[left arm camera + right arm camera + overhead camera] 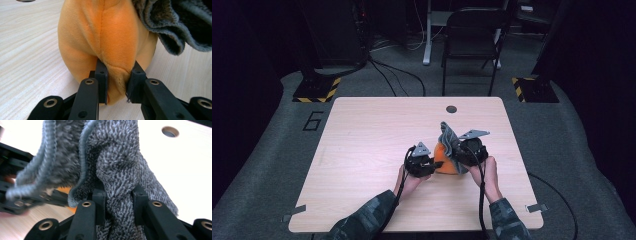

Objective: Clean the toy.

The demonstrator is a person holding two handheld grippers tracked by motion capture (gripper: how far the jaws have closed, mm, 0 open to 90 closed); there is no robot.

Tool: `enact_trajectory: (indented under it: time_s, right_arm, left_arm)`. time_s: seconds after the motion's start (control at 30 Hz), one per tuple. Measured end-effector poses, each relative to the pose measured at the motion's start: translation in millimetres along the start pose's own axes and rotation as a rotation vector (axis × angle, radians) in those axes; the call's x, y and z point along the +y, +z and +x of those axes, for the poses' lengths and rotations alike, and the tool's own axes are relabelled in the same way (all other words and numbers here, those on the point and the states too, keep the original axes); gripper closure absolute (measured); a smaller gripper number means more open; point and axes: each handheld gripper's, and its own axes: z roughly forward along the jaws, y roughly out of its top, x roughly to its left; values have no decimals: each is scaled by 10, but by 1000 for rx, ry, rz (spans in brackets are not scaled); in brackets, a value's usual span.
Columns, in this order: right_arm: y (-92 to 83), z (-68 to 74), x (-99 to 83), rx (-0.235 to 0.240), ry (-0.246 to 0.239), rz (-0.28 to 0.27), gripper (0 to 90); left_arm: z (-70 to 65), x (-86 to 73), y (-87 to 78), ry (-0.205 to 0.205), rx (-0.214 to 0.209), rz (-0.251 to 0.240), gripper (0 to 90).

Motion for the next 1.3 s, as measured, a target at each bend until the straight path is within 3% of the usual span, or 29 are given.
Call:
enact_trajectory:
  time_s: [0.13, 0.43, 0.7, 0.9, 1.0, 1.03, 1.13, 1.23, 1.3]
  right_arm:
    - [10, -117, -29, -23, -1, 43, 709]
    - [81, -395, -164, -23, 76, 118, 709]
    - [167, -543, -275, -31, 129, 168, 711]
    - [344, -668, -430, -82, 154, 242, 716]
    - [476, -744, -539, -60, 175, 292, 714]
    - [473, -776, -544, -43, 197, 285, 715]
    - [333, -815, -471, -66, 189, 259, 716]
    - [51, -789, -316, -68, 194, 161, 716]
    - [-97, -692, -200, -57, 167, 99, 716]
  left_arm:
    - [6, -1, 3, -1, -5, -2, 743]
    - [6, 2, 9, 4, -14, 0, 741]
    - [8, 6, 13, 18, -22, 1, 739]
    - [17, 2, 9, 29, -28, -3, 739]
    - [29, -3, 5, 24, -31, -13, 739]
    - [33, -3, 3, 25, -30, -12, 738]
    - [43, -7, -1, 28, -31, -14, 735]
    - [41, -6, -1, 29, -32, -13, 732]
    - [40, -6, 0, 30, -35, -13, 729]
